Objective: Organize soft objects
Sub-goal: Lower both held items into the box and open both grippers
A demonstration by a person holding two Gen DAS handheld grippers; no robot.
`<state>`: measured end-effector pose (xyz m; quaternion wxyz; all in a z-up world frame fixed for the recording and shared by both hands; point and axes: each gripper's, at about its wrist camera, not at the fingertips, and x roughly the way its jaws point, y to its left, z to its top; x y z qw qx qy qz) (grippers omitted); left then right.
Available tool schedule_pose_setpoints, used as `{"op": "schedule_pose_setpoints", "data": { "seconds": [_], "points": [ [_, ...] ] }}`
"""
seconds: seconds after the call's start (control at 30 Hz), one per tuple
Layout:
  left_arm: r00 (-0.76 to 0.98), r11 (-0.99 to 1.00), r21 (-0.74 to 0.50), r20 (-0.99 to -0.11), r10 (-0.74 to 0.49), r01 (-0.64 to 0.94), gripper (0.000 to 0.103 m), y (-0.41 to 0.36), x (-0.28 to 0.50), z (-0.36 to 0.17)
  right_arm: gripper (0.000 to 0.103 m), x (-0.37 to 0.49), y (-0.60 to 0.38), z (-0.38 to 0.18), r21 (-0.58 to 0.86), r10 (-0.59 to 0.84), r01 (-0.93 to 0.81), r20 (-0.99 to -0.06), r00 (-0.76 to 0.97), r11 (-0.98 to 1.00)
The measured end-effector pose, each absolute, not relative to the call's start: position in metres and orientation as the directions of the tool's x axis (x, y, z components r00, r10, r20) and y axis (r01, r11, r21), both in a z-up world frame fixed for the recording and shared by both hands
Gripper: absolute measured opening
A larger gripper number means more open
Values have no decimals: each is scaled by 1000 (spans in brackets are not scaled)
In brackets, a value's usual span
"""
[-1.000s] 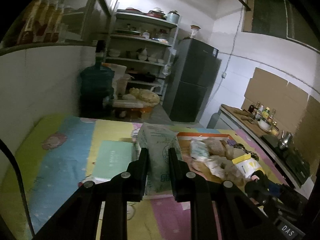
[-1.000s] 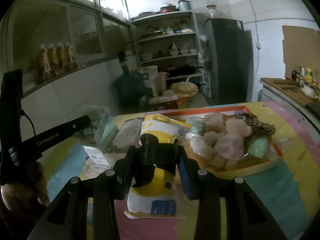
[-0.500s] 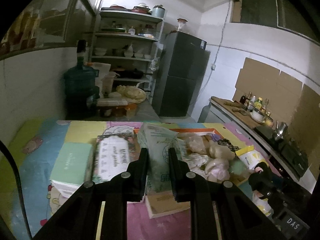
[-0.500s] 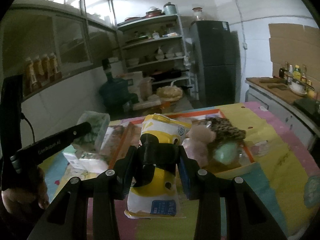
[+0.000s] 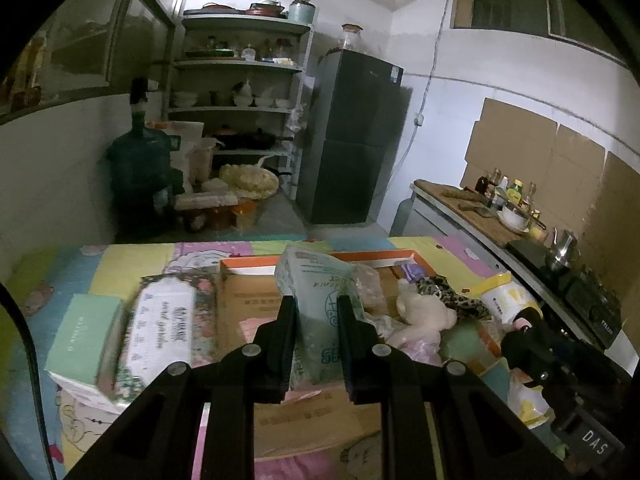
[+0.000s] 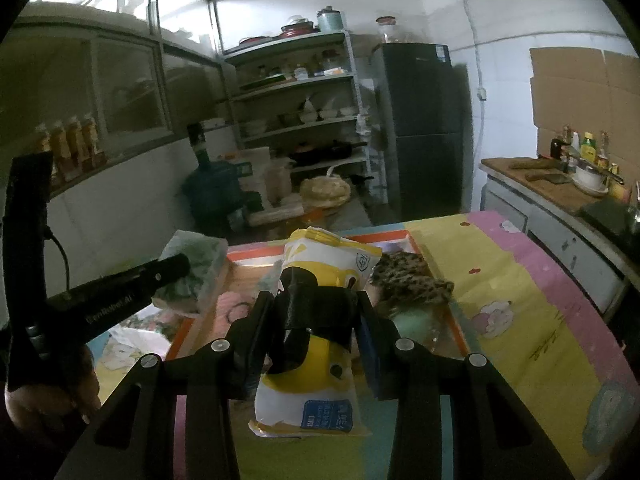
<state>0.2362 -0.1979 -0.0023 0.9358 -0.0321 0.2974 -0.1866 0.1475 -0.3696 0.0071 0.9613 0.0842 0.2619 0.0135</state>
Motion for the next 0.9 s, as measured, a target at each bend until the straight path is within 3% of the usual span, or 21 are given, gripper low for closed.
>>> {"op": "schedule_pose_setpoints", "data": {
  "seconds": [0.9],
  "points": [
    [665,935,-203,-660,-351,292,20,-233,289,-58,41,230,-402,-32,156,124,-34,-616,778,987]
  ]
}}
